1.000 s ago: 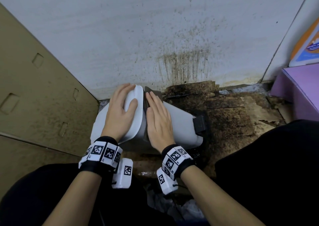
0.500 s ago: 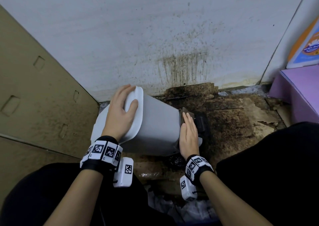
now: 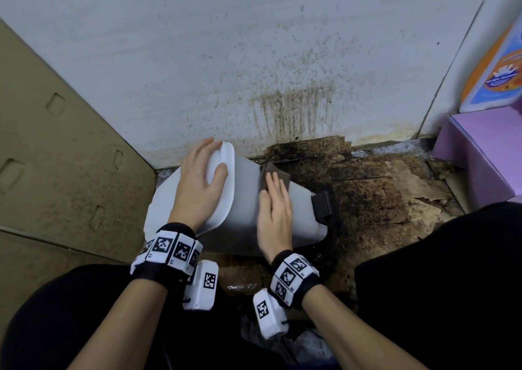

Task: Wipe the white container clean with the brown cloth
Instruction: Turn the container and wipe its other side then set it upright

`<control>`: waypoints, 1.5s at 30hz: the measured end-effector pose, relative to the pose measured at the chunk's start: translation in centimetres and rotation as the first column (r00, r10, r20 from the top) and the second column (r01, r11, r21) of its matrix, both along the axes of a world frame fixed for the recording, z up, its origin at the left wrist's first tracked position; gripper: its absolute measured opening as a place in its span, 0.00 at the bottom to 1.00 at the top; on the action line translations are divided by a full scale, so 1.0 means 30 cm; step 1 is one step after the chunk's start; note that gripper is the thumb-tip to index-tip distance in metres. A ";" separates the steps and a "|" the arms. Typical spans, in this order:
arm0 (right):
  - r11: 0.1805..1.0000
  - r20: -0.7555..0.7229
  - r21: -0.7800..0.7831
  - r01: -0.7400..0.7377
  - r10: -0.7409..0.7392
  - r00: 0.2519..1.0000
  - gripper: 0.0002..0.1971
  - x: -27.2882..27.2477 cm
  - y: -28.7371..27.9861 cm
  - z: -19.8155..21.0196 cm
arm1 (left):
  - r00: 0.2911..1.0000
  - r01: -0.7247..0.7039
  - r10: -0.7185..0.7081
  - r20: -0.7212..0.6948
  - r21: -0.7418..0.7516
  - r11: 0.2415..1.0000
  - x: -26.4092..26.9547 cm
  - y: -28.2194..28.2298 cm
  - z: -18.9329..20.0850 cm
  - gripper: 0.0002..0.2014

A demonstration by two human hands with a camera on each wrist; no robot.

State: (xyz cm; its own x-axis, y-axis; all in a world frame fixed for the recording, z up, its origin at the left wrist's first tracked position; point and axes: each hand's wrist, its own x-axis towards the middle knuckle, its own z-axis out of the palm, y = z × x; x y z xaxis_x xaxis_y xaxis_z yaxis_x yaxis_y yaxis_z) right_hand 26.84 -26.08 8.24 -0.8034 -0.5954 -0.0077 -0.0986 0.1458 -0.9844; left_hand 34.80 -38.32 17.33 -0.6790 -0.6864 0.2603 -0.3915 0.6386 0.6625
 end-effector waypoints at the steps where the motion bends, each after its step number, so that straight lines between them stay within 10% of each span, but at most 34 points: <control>1: 0.999 0.001 -0.036 -0.016 0.016 1.000 0.28 0.019 -0.011 0.034 | 1.000 0.001 -0.001 0.001 -0.001 1.000 -0.004 0.004 0.000 0.25; 12: 0.999 -0.154 -0.030 -0.030 0.025 0.988 0.26 0.050 -0.011 0.087 | 1.000 0.011 -0.011 0.024 -0.009 1.000 -0.028 0.037 0.008 0.25; 28: 0.973 0.183 -0.230 0.007 0.036 0.982 0.20 -0.051 0.002 0.234 | 0.998 0.044 -0.045 0.052 0.024 0.999 -0.071 0.083 0.018 0.27; 38: 0.988 -0.103 -0.090 -0.125 0.116 0.988 0.22 -0.104 0.049 0.273 | 0.983 0.116 -0.057 -0.174 0.352 0.929 -0.136 0.177 0.049 0.27; 45: 0.986 -0.132 0.085 -0.142 0.152 0.980 0.33 -0.188 0.125 0.274 | 0.848 0.129 0.220 -0.482 0.592 0.796 -0.143 0.199 0.064 0.20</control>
